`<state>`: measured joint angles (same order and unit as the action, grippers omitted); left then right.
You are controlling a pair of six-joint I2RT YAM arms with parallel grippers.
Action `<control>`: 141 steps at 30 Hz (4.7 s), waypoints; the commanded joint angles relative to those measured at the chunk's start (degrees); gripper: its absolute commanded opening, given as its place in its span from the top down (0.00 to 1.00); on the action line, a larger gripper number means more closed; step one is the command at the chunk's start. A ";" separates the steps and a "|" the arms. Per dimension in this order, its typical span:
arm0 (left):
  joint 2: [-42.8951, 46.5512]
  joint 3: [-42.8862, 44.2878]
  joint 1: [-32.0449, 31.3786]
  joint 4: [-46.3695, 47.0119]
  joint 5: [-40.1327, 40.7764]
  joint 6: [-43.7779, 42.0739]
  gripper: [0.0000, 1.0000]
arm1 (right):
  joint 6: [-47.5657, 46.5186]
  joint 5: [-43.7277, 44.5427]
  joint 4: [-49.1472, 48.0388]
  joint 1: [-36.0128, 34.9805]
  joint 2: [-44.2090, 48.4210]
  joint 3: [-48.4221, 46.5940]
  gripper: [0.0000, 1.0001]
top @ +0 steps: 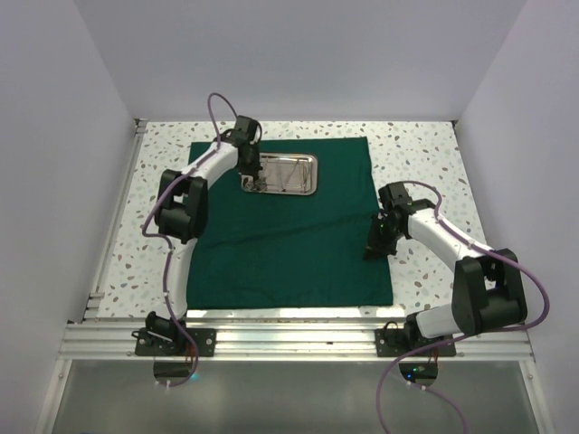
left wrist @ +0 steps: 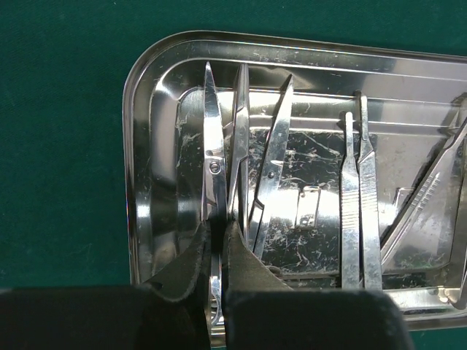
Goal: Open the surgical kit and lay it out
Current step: Pick up the medical item from the container, then place the medical item in the surgical kit, then pick up the medical item from the container.
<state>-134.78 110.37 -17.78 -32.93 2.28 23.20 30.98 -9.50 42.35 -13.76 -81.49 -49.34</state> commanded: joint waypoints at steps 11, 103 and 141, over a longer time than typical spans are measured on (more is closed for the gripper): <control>-0.76 16.37 -0.15 -12.17 -2.63 -1.58 1.00 | -0.66 -0.43 -2.09 0.22 0.28 0.91 1.00; -4.96 11.27 -2.00 -2.75 4.66 -3.42 0.33 | 0.83 5.45 17.59 0.31 21.47 2.59 1.00; 0.04 16.90 -2.43 -8.47 7.38 -3.07 1.00 | 2.50 2.29 14.17 0.58 21.64 5.22 1.00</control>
<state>-140.18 125.25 -20.14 -40.36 8.40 20.49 32.97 -5.69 58.04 -13.43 -60.62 -44.36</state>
